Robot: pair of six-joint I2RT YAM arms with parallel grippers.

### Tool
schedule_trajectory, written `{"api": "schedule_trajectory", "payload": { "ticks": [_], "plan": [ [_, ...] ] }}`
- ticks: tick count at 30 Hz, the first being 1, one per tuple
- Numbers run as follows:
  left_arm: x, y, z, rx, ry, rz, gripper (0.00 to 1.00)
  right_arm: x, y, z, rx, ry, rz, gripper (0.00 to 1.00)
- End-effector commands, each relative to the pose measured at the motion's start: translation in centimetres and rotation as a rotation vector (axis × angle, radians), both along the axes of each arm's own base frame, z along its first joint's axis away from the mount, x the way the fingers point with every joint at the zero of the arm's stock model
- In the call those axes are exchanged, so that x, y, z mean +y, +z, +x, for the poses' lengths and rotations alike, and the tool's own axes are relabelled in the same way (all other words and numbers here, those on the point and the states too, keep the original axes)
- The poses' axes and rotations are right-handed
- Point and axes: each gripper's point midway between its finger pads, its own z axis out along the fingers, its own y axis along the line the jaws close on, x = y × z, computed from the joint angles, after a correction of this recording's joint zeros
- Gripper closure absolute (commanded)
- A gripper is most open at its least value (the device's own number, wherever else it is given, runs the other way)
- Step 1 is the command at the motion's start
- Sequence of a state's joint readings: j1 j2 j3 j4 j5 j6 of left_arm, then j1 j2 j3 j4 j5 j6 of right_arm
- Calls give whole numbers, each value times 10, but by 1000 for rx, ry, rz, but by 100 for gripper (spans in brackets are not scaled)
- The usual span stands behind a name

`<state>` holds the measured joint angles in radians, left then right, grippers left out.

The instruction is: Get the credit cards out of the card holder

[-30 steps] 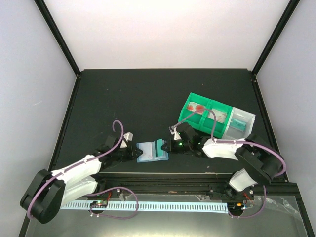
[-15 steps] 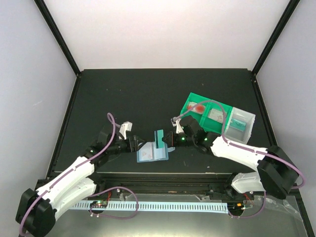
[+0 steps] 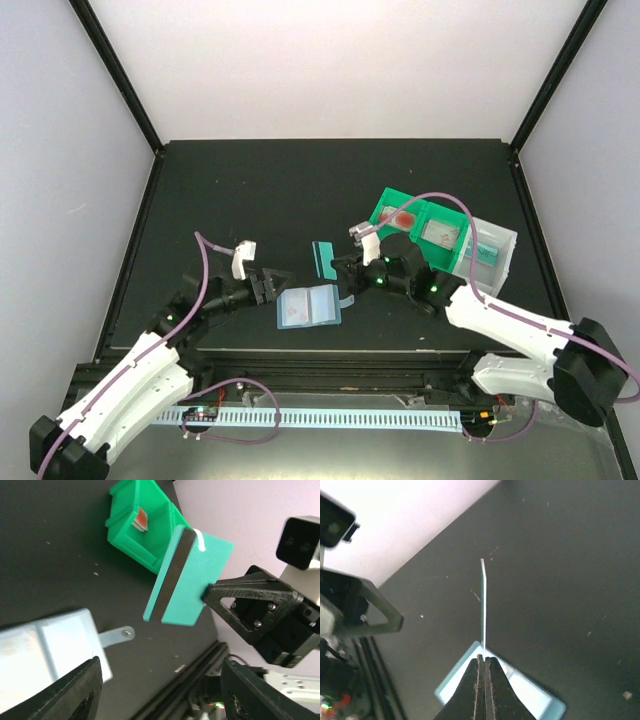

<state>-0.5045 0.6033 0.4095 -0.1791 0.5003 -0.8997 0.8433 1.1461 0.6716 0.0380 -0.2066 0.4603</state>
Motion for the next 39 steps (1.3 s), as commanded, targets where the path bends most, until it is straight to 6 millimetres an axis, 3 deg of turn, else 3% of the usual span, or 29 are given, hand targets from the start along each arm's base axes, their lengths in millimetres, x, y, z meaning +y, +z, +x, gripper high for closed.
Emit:
{"api": "schedule_trajectory", "payload": {
  "ticks": [1, 5, 9, 18, 24, 33, 39],
  "plan": [
    [-12, 40, -12, 100, -55, -169, 31, -4, 19, 2, -390, 54, -63, 99],
    [-20, 61, -21, 121, -113, -289, 27, -3, 26, -12, -620, 116, -121, 99],
    [-20, 69, -24, 129, -124, -346, 24, -3, 34, -17, -793, 114, -158, 99],
    [-22, 48, -22, 233, -108, -430, 25, 19, 20, -32, -1041, 207, -380, 99],
    [-23, 37, -20, 264, -97, -419, 32, 28, 21, -42, -1086, 214, -407, 99],
    [-23, 28, -18, 281, -85, -413, 62, 35, 19, -61, -1168, 250, -449, 99],
    [-22, 18, -17, 292, -74, -411, 93, 35, 15, -63, -1175, 255, -474, 99]
  ]
}}
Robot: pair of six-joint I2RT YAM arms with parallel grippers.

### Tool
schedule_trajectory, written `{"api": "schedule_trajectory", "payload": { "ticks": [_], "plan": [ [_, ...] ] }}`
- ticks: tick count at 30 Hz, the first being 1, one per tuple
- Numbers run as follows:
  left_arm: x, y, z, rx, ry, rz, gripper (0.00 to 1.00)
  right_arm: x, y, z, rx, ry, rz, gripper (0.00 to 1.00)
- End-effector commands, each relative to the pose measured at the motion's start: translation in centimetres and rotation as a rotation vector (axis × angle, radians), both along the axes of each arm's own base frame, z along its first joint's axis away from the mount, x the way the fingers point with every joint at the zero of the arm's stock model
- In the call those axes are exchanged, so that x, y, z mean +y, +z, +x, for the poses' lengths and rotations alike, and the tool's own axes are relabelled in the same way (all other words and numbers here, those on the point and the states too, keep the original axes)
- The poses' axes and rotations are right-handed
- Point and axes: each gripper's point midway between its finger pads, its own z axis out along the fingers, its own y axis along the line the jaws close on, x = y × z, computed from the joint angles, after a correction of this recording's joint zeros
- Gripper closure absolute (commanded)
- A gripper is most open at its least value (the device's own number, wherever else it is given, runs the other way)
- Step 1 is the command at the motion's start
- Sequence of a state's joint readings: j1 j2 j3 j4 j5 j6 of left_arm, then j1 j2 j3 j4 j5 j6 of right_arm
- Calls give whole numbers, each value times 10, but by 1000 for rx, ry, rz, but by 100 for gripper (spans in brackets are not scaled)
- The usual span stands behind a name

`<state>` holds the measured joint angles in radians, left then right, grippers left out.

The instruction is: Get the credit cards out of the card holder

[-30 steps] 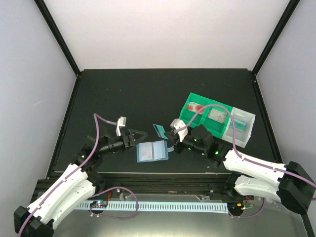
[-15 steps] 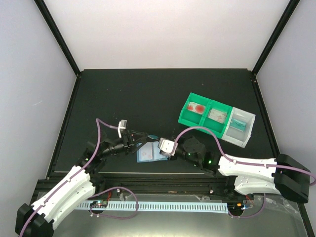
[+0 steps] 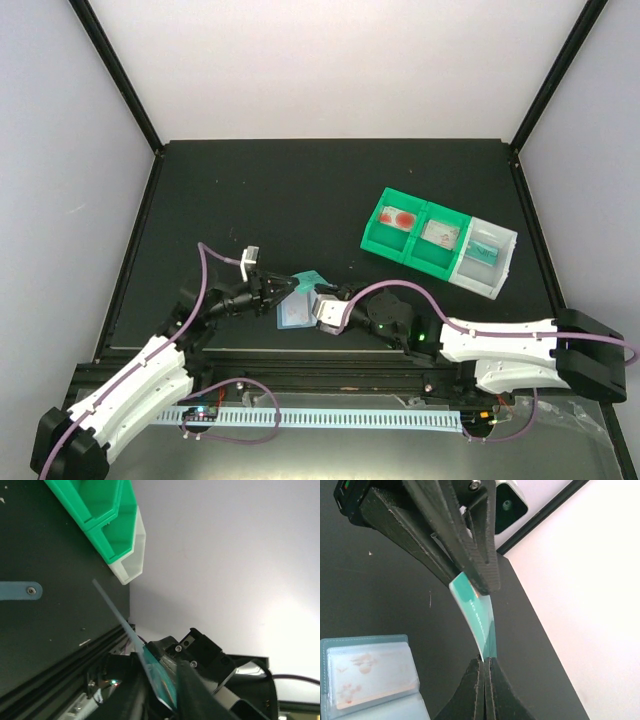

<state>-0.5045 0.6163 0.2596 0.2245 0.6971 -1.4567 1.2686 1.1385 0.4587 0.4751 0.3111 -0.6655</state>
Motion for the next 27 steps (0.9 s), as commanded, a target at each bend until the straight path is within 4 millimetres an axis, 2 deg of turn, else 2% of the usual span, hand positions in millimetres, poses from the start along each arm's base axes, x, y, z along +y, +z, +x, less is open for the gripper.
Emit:
{"api": "schedule_trajectory", "payload": {
  "ticks": [1, 4, 12, 14, 21, 25, 27],
  "plan": [
    [0, 1, 0, -15, 2, -20, 98, 1, 9, 0, -35, -17, 22, 99],
    [1, -2, 1, -18, 9, -14, 98, -1, 10, 0, -10, -25, 34, 94],
    [4, -13, 5, -73, 30, 57, 98, -16, 18, -15, 149, 1, 119, 61],
    [4, -14, 6, -112, 31, 75, 98, -22, 25, -19, 209, 2, 156, 56],
    [8, -11, 6, -279, 27, 148, 98, -49, 63, -10, 518, -155, 359, 49],
    [7, -10, 1, -348, -2, 178, 98, -45, 78, -15, 661, -139, 357, 48],
    [6, -8, -3, -388, -30, 189, 98, -41, 77, -17, 728, -135, 348, 48]
  ]
}}
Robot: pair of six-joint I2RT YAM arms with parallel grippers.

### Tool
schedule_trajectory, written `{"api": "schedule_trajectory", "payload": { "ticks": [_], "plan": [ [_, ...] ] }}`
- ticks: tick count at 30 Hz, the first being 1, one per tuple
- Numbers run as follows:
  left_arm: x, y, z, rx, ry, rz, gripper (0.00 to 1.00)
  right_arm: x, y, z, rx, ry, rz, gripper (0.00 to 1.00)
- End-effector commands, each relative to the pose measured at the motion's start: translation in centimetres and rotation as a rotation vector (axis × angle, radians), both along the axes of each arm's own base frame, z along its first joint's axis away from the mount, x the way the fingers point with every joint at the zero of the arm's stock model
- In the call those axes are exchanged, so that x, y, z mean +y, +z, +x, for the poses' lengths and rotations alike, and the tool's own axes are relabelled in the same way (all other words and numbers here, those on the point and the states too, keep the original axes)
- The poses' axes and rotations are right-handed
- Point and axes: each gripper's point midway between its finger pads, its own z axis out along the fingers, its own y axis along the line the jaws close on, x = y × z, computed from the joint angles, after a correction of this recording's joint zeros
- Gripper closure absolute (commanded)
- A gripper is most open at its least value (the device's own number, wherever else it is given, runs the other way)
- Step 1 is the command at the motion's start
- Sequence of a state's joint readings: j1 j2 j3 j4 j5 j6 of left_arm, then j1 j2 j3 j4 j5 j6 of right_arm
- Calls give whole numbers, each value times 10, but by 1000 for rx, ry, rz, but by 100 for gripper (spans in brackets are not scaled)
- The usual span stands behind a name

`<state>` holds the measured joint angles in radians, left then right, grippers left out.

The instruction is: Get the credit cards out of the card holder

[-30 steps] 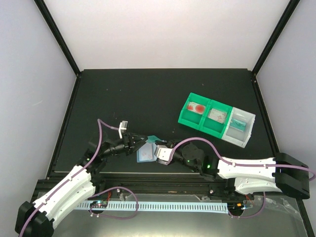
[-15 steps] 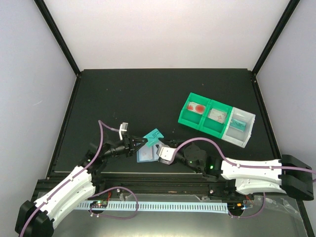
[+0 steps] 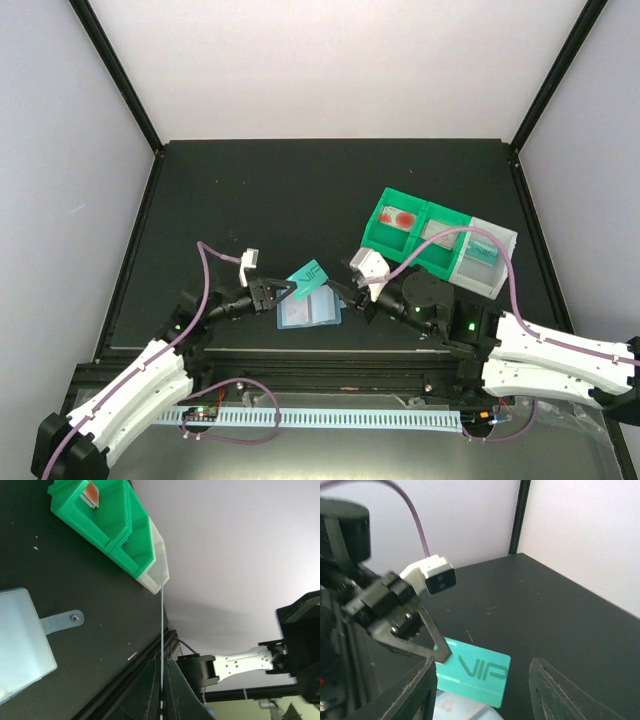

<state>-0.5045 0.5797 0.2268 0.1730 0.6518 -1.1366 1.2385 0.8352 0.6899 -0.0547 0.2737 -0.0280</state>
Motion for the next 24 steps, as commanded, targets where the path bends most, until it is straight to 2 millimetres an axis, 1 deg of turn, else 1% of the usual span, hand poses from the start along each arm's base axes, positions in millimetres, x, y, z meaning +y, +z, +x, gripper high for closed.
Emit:
{"api": "schedule_trajectory", "payload": {
  "ticks": [1, 4, 8, 11, 13, 16, 19, 24],
  "plan": [
    [-1, 11, -6, -148, -55, 57, 98, 2, -11, -6, 248, 22, 2, 48],
    [-2, 14, -12, -189, -96, 82, 98, 6, -17, 2, 387, 45, 34, 48],
    [-4, 22, -20, -233, -139, 77, 98, 13, -21, 8, 606, 164, 142, 50],
    [-5, 27, -24, -257, -158, 71, 98, 16, -25, 8, 710, 223, 196, 52],
    [-5, 30, -25, -268, -163, 69, 98, 17, -31, 9, 762, 246, 212, 53],
    [-5, 35, -29, -288, -175, 57, 98, 18, -39, 7, 835, 284, 231, 58],
    [-4, 40, -32, -308, -184, 44, 98, 18, -47, 7, 875, 296, 236, 62],
    [-4, 43, -35, -317, -191, 33, 98, 18, -57, 6, 897, 295, 221, 62]
  ]
}}
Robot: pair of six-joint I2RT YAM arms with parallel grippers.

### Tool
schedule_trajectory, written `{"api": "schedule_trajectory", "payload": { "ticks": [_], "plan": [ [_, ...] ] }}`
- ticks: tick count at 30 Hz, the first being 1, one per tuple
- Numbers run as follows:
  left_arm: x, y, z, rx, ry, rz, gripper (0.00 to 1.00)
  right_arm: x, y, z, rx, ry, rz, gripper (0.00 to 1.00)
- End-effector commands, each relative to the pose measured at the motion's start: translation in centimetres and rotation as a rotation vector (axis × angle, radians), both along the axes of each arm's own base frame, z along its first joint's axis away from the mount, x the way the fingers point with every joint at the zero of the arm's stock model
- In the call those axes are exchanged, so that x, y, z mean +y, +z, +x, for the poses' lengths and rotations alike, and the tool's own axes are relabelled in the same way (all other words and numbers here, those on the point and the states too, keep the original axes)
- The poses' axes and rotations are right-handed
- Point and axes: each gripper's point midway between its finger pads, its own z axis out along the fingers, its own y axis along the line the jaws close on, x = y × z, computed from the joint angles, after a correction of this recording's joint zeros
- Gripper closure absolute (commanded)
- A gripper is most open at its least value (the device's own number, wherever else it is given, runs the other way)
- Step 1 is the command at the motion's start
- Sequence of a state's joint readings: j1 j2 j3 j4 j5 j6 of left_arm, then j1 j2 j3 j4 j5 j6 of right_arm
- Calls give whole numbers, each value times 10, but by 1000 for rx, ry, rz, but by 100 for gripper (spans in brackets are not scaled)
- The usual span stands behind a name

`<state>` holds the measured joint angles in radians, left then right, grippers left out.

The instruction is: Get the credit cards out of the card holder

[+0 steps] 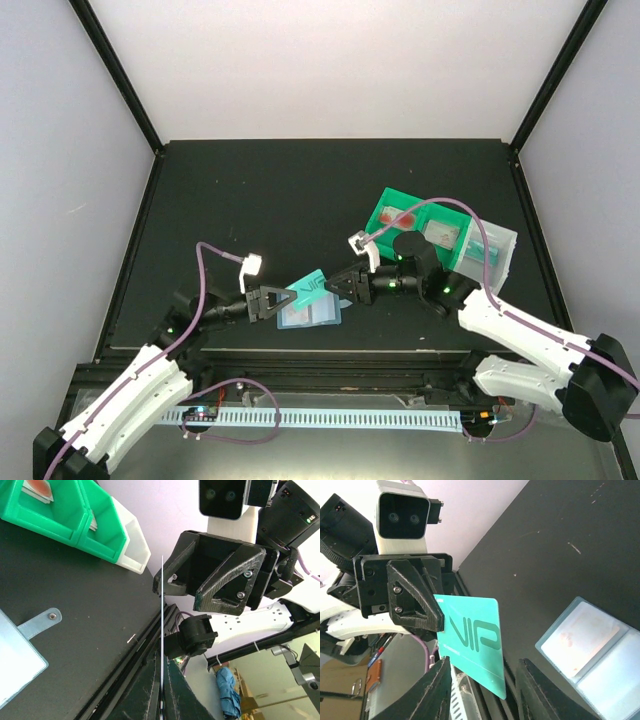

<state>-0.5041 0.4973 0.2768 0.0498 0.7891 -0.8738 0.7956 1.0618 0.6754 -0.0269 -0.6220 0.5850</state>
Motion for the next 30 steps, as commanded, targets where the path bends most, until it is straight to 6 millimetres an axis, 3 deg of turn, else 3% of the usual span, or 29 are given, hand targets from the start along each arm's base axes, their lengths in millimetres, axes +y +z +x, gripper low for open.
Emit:
{"api": "schedule_trajectory", "payload": {
  "ticks": [1, 11, 15, 18, 21, 24, 29, 30],
  "plan": [
    [-1, 23, -5, -71, -30, -33, 99, 3, 7, -7, 24, 54, 53, 62],
    [-2, 22, -6, -64, -39, -57, 98, 8, -1, -10, 52, 92, 55, 74],
    [-2, 19, -4, -49, -29, -48, 99, 6, -1, -10, 40, 84, 61, 98],
    [0, 13, -2, -34, -11, -31, 95, 2, -4, -8, 25, 57, 56, 99],
    [1, 11, 1, -24, 7, -18, 71, -3, -6, -5, 15, 16, 56, 99],
    [2, 11, 4, -20, 30, -12, 37, -10, -4, -1, 0, -35, 60, 99],
    [7, 9, 12, -25, 88, 11, 2, -29, -10, 16, -10, -160, 1, 99],
    [8, 10, 13, -30, 97, 12, 1, -33, -12, 20, -5, -182, -12, 99]
  ]
}}
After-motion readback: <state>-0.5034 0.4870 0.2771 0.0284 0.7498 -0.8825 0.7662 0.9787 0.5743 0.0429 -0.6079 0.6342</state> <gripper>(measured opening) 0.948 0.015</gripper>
